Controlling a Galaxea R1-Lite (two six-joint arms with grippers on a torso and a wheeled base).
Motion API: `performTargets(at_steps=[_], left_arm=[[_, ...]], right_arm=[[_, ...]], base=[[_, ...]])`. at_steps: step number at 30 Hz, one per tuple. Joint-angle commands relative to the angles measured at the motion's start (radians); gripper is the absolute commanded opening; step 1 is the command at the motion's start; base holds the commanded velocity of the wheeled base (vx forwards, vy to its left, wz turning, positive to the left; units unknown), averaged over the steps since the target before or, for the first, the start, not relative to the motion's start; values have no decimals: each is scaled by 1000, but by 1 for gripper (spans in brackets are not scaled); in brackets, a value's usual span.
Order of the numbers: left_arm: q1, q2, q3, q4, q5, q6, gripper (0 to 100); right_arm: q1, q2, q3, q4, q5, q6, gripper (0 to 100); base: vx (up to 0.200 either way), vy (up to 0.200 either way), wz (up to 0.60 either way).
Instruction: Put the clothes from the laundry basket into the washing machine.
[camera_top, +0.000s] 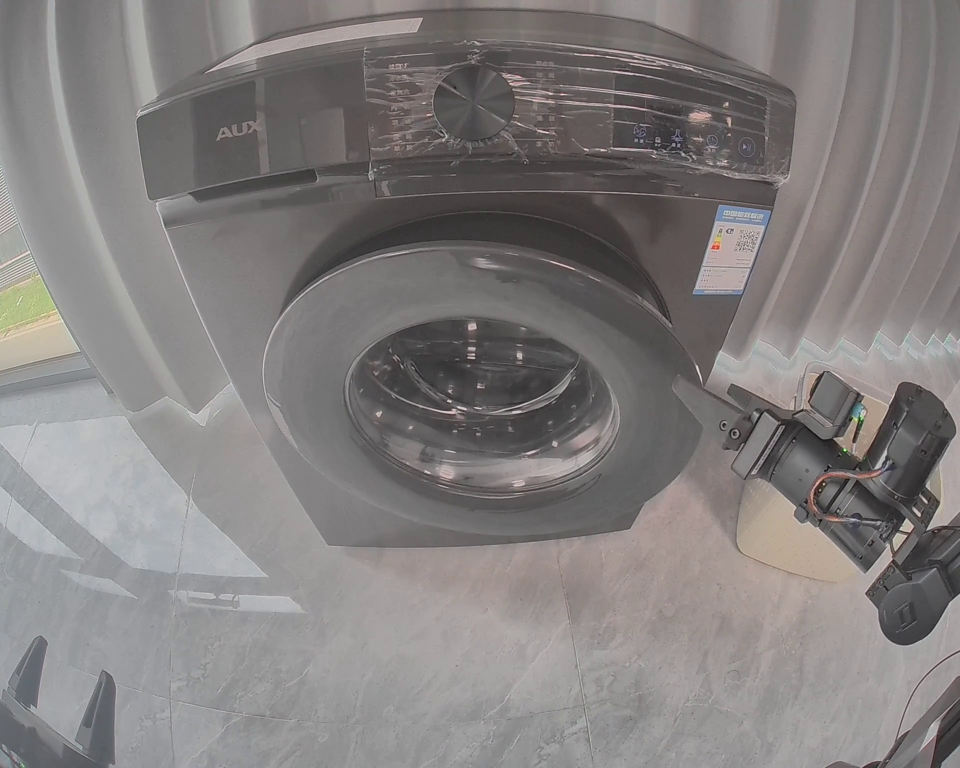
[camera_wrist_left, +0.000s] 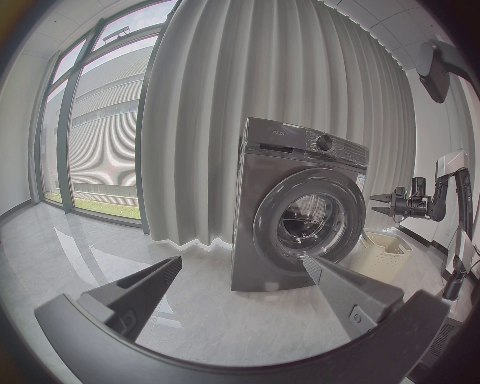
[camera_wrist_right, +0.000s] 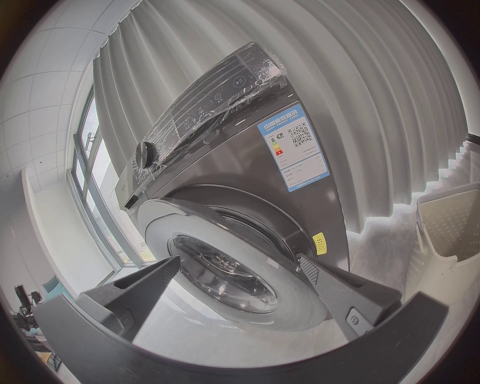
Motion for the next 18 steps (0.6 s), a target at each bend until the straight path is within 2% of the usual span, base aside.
performTargets(at_steps=[1,11,18], left_arm=[[1,-15,16,0,0,-2,100],[1,-15,16,-2,1,-2,100],[1,-15,16,-2,1,-2,100]], right_arm=[[-1,-6,-1,1,1,-1,100],[5,-8,5,6,1,-1,100],[-15,-14,9,-5,-1,-52,100]], base=[[200,0,0],[0,0,0],[0,0,0]])
